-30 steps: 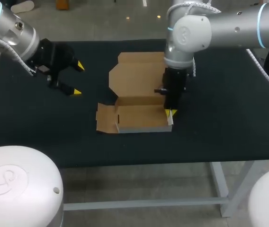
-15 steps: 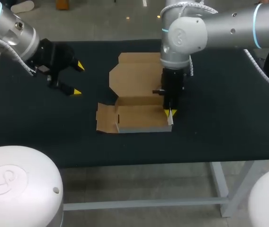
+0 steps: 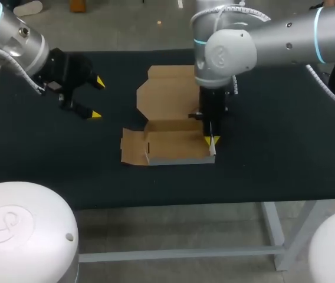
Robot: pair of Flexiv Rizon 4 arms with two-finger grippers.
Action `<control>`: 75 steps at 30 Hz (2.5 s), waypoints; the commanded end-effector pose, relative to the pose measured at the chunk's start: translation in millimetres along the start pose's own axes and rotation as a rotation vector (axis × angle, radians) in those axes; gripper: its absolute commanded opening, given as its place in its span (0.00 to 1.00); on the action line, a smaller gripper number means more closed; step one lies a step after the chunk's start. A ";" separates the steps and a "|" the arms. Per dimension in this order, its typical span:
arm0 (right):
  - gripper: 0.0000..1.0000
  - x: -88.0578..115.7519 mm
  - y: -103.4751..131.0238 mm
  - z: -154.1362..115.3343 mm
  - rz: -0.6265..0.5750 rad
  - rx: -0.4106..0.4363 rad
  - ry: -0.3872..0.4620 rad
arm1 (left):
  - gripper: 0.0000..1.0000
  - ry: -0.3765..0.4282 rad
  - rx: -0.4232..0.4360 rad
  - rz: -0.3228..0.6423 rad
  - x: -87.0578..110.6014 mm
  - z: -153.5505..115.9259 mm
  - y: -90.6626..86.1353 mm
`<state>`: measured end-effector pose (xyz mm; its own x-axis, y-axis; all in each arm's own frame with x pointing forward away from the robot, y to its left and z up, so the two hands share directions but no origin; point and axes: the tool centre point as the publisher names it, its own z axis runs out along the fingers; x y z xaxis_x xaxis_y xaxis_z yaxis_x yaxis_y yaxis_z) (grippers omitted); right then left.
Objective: Assemble the packaging by folding the flat box into shape, placing the metal phone stand inside, and closing the box properly
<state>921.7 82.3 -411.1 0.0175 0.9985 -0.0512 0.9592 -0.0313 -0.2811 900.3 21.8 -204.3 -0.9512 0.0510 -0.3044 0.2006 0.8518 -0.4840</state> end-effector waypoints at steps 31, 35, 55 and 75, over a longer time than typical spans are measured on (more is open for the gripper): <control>0.18 -3.1 0.6 11.5 0.082 -0.313 -0.060 | 1.00 0.003 -0.005 -0.001 -0.3 -0.9 -0.6; 0.14 -3.4 1.9 12.4 0.085 -0.329 -0.054 | 1.00 0.003 -0.005 -0.001 -0.3 -0.9 -0.6; 0.00 2.7 12.5 10.2 0.030 -0.361 -0.051 | 1.00 0.003 -0.005 -0.001 -0.3 -0.9 -0.6; 0.00 -5.0 13.1 3.3 0.080 -0.263 -0.286 | 1.00 0.003 -0.005 -0.001 -0.3 -0.9 -0.6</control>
<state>926.2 70.4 -417.0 0.0489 0.9648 -0.2585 0.9987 -0.0431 0.0282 900.3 21.7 -204.2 -0.9511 0.0510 -0.3045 0.2007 0.8516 -0.4842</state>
